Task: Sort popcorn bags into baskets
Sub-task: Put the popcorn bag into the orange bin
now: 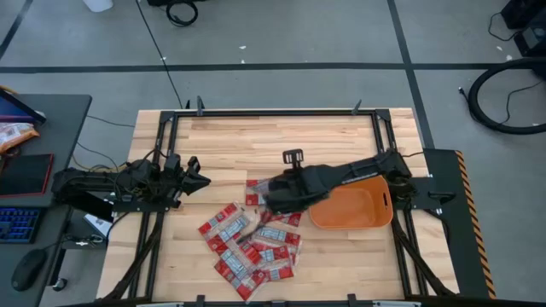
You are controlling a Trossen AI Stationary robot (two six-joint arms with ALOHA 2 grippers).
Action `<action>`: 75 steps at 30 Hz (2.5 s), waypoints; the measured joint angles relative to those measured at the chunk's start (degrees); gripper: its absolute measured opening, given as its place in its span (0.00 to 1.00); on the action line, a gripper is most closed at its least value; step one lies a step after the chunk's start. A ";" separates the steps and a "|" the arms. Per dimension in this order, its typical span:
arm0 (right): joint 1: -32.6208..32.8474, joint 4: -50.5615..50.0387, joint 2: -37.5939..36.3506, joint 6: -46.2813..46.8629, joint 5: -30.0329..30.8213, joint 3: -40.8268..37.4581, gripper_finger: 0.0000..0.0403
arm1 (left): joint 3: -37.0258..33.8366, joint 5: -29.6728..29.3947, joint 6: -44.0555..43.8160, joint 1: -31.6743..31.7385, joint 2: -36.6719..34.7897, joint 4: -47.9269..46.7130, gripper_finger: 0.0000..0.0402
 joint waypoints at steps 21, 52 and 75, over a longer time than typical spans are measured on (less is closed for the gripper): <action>14.46 0.02 -22.05 23.28 7.19 -15.64 0.01 | 0.00 -1.84 6.54 0.01 -0.02 5.90 0.09; 23.85 0.18 -52.52 55.17 -0.10 -66.62 0.01 | 0.00 -4.11 6.69 0.03 0.00 5.65 0.09; 23.76 11.14 -50.88 55.55 -5.11 -77.34 0.01 | 0.00 -4.11 7.61 0.01 0.00 5.67 0.09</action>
